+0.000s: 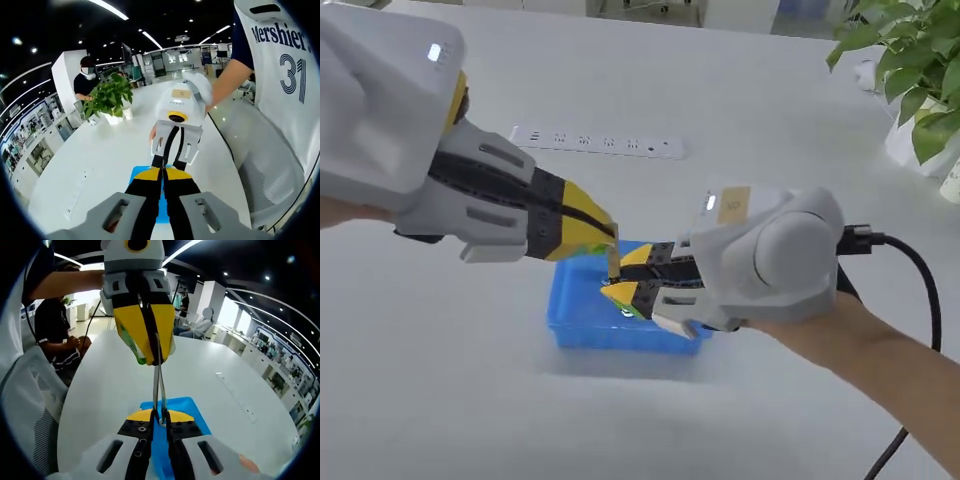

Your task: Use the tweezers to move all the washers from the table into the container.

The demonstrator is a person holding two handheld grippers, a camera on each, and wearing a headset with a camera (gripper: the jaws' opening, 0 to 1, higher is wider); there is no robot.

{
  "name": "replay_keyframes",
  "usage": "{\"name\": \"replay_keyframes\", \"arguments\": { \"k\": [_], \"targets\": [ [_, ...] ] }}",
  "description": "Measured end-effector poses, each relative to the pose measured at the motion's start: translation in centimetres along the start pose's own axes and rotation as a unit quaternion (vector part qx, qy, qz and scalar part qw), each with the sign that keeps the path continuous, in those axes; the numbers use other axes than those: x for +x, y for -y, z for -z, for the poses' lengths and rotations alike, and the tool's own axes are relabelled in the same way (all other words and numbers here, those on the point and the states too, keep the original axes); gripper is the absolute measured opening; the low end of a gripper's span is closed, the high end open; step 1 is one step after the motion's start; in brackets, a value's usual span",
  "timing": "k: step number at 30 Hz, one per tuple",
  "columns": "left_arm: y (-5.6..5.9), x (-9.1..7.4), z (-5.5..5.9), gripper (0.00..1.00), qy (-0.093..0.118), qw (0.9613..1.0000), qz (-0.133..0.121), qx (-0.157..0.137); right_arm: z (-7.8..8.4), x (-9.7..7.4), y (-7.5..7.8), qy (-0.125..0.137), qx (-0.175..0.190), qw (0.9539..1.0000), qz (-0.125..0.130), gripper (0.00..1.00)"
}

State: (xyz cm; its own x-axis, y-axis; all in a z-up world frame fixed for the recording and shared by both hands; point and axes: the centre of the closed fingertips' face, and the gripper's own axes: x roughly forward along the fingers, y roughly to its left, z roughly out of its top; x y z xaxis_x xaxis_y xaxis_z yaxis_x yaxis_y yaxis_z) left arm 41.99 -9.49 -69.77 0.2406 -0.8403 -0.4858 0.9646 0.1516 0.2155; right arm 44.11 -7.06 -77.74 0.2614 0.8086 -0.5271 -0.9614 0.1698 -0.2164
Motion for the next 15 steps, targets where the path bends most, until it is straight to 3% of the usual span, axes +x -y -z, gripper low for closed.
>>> {"name": "replay_keyframes", "arguments": {
  "k": [15],
  "targets": [
    [-2.2, 3.5, 3.5, 0.05, -0.012, 0.9996, 0.006, -0.025, 4.2, 2.3, 2.1, -0.037, 0.009, 0.9992, -0.009, 0.11]
  ]
}}
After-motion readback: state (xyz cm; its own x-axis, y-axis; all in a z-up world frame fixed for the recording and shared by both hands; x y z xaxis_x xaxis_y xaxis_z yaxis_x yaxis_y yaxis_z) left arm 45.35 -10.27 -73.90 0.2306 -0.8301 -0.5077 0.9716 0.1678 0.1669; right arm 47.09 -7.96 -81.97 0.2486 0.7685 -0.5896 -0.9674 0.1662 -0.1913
